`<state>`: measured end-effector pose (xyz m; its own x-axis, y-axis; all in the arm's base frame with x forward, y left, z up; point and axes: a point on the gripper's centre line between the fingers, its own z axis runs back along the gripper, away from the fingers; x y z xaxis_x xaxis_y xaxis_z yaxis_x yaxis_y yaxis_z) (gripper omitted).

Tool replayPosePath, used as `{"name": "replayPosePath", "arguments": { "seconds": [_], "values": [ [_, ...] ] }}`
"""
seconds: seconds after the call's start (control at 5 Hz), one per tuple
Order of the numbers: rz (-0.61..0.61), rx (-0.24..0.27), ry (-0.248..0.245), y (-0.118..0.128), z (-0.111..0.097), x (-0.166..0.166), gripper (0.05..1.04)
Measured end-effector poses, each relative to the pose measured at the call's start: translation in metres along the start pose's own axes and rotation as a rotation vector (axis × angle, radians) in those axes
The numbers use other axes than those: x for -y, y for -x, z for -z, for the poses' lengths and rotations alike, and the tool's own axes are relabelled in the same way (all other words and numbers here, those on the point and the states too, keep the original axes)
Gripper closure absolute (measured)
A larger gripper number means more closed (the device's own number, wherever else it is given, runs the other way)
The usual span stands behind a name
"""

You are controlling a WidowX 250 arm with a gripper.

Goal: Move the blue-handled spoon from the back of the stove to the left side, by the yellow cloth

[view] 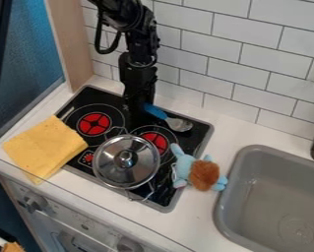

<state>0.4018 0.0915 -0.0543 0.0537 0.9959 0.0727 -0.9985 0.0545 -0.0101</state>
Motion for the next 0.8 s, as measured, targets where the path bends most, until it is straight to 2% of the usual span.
{"name": "replayPosePath", "arguments": {
  "seconds": [0.4,0.6,0.8],
  "values": [
    [0.036,0.008,-0.007,-0.001,-0.012,-0.014,0.640],
    [0.062,0.042,-0.002,-0.023,-0.029,-0.019,0.640],
    [-0.074,0.072,0.026,-0.054,-0.045,-0.032,0.640]
  ]
}}
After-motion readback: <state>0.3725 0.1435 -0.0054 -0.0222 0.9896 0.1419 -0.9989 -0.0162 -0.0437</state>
